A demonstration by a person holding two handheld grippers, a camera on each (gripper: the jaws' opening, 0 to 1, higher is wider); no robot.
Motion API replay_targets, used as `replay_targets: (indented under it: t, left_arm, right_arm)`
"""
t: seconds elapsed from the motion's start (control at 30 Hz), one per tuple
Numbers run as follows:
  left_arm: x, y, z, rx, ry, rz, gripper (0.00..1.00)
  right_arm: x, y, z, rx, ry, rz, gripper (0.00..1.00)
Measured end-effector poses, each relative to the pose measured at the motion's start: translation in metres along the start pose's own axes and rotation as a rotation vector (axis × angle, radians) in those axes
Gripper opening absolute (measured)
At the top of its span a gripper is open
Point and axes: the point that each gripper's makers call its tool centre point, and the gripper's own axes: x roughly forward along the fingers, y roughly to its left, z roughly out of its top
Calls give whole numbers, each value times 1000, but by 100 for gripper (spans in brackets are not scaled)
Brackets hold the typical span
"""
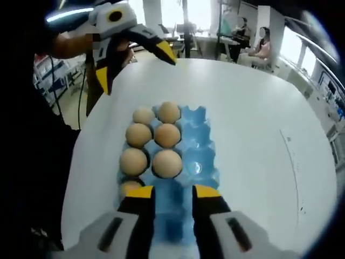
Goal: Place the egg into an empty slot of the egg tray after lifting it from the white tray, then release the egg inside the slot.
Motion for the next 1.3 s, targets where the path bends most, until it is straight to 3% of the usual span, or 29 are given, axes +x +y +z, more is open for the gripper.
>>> replay_targets:
  t: [0.23, 0.5, 1.3]
  left_arm:
    - [0, 0, 0, 8, 4, -3, 67]
    - [0, -1, 0, 10, 9, -2, 67]
    - [5, -4, 3, 21, 16, -14, 67]
  right_arm:
    - [-14, 4, -20, 39, 0, -15, 27]
    - [-42, -3, -58, 77, 25, -94, 27]
    - [-119, 3, -178, 229, 182, -231, 26]
